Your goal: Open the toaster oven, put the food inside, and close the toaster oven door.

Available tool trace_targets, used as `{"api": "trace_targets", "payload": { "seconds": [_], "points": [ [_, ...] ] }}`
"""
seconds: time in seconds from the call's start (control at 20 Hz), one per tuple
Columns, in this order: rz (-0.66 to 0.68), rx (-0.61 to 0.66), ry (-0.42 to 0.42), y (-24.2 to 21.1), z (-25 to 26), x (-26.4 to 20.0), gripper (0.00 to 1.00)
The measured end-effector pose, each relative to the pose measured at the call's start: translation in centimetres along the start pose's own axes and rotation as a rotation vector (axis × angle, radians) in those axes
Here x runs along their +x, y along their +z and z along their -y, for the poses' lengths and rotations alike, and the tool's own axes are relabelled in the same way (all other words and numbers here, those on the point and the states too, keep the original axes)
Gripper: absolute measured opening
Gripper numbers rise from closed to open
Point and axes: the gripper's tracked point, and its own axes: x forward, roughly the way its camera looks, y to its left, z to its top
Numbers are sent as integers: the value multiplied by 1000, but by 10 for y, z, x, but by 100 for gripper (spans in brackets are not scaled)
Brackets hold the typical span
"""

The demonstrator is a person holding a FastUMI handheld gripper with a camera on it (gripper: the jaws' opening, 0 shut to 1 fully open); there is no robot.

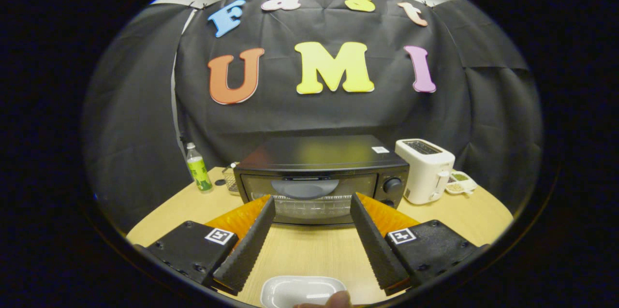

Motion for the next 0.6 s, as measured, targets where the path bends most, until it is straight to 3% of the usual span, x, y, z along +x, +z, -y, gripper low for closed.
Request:
{"api": "trace_targets", "payload": {
  "seconds": [0.2,0.45,0.6],
  "points": [
    [75,19,-7,29,2,-56,100],
    [99,7,-39,35,11,-126,100],
    [98,37,-8,37,6,-161,100]
  ]
}}
